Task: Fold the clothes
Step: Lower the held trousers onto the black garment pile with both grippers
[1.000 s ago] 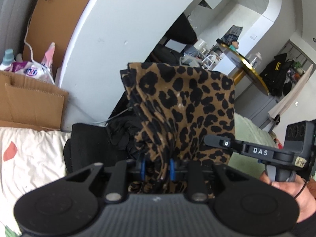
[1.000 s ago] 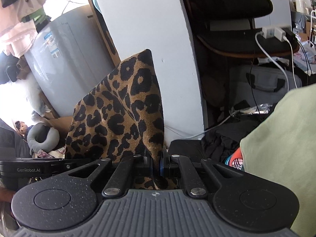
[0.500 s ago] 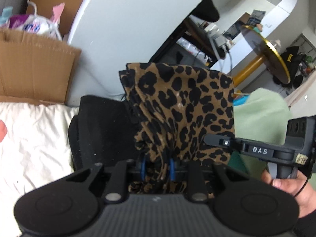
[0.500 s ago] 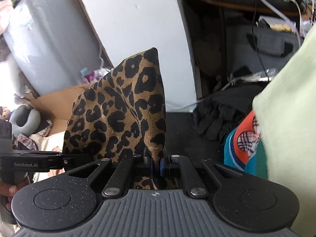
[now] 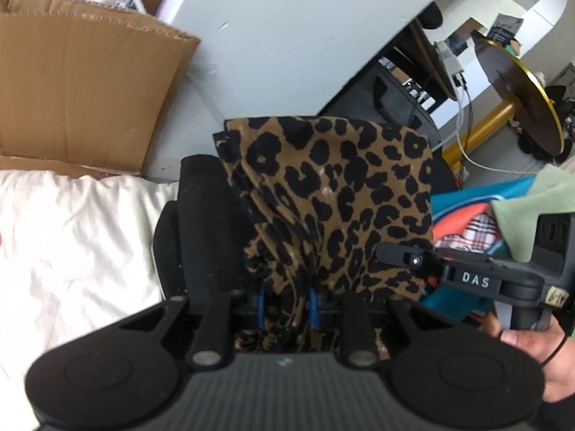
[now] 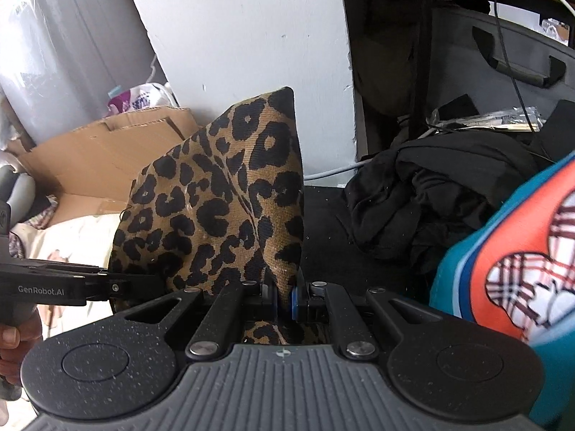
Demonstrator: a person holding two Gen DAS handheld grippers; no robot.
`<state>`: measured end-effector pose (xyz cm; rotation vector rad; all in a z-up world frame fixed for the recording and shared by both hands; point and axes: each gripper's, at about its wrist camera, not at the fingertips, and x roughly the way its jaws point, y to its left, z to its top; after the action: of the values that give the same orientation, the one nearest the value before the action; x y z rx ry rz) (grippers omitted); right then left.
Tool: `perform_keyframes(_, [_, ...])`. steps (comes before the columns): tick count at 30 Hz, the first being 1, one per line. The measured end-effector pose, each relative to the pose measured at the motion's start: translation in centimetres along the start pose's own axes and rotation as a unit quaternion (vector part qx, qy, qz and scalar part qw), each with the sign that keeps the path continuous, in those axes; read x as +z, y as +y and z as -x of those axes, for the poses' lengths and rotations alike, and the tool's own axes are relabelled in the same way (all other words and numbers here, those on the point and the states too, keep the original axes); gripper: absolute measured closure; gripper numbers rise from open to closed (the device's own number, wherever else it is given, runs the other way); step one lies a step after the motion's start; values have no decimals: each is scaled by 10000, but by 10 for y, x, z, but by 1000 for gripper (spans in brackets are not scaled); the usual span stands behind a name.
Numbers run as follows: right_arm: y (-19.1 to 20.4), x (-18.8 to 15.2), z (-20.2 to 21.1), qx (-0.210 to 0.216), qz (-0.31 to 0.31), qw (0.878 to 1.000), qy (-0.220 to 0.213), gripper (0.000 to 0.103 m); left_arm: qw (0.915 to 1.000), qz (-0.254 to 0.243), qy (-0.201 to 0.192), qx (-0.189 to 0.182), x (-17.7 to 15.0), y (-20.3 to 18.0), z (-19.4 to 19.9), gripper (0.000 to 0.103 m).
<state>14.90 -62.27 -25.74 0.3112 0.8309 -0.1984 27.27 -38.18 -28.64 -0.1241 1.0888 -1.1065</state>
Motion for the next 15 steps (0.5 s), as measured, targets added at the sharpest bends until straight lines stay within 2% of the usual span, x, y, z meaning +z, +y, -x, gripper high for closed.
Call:
perform_keyframes(6, [-7,0,-23,-205,-58,9998,-27,98,10000,-20,17,56,8,9,-23,80])
perform_keyframes(15, [-20,-2,-53,-230,-138,9996,-27,98,9995,143,26,288,13,23,-46,80])
